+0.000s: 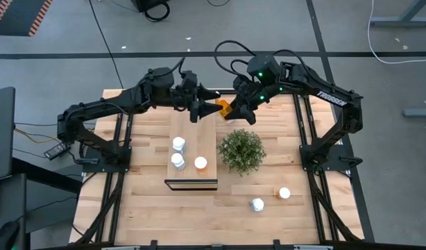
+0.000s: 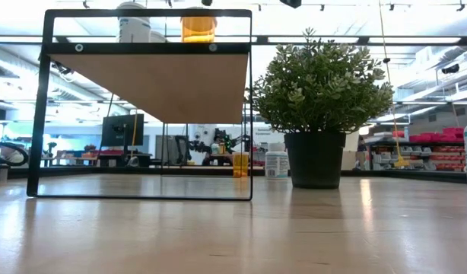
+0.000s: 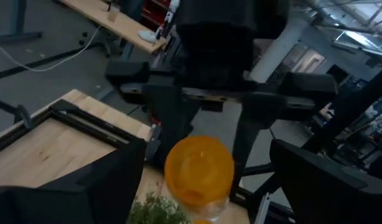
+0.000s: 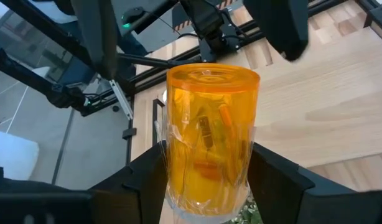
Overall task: Pick and place medicine bottles onto shelf by color
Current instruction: Put the top right orange pill bottle on the shelf aligned with the other orange pill bottle
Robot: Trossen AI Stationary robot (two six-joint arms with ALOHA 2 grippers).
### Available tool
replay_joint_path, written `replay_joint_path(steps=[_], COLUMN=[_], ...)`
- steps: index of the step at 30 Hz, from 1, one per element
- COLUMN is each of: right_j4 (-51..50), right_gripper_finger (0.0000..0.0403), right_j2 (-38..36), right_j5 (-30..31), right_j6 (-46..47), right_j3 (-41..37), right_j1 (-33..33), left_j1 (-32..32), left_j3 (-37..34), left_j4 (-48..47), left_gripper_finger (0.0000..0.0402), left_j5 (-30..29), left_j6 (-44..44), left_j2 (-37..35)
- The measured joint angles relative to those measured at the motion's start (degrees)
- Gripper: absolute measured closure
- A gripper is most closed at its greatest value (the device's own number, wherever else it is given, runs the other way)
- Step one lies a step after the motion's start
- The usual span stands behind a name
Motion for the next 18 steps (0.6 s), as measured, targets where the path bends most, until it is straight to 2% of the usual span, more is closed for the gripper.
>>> replay_joint_path(steps=[5,18], right_j4=[0.1,0.24], right_gripper_finger=[0.0198,0.0198], right_j2=[0.0,0.0], right_j5=[0.1,0.32], right_j6=[0.24,0.31], right_j3=[0.0,0.0], right_j1=[0.24,0.19], left_j1=[-1.23,-2.1], left_j3=[-0.07,-0.07], left_j4=[0.07,2.79], left_gripper_finger=[0.0049,0.0052], left_j5=[0.14,-1.07], left_j6=[-0.37,-0.2], left_j2=[2.2,2.58])
